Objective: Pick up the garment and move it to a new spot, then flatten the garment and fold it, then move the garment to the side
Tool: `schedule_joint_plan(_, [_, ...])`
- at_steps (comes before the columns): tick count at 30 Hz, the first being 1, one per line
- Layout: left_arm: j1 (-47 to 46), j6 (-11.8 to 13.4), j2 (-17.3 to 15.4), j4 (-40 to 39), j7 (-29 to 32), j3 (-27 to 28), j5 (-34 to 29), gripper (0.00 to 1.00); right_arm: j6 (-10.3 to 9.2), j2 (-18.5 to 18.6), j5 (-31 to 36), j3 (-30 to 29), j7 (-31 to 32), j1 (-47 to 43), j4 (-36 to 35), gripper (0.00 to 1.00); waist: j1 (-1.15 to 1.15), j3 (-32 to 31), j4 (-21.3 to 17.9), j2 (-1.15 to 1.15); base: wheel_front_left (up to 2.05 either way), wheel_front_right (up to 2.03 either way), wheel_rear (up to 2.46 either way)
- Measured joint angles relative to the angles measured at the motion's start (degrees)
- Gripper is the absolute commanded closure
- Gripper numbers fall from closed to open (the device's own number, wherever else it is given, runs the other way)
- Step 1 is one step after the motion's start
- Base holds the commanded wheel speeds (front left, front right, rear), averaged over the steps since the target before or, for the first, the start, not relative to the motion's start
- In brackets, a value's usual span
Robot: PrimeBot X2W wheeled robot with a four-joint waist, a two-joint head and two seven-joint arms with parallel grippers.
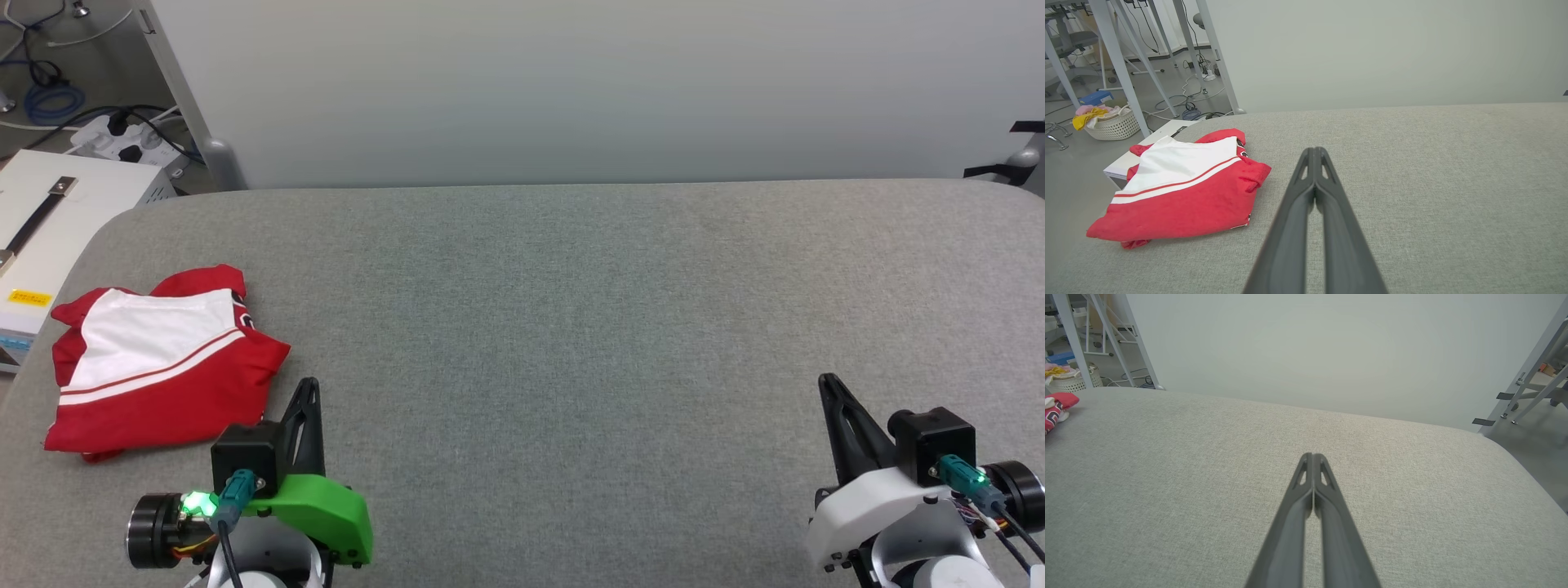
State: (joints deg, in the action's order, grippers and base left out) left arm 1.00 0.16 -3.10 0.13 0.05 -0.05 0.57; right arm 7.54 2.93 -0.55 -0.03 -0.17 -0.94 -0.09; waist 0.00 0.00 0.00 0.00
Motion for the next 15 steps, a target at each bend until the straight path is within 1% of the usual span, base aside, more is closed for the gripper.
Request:
schedule_joint_plan(11, [0.0,0.0,0.0,0.0,0.0,0.0,0.0,1.0,0.0,0.0,0.0,0.0,0.0,0.0,0.0,1.0,0.0,0.0,0.0,0.0,0.0,0.0,0.0])
schedule_joint_plan(12, [0.0,0.0,0.0,0.0,0.0,0.0,0.0,0.0,0.0,0.0,0.0,0.0,0.0,0.0,0.0,0.0,0.0,0.0,0.0,0.0,0.0,0.0,0.0])
schedule_joint_plan(15, [0.1,0.0,0.0,0.0,0.0,0.0,0.0,0.0,0.0,0.0,0.0,0.0,0.0,0.0,0.0,0.0,0.0,0.0,0.0,0.0,0.0,0.0,0.0])
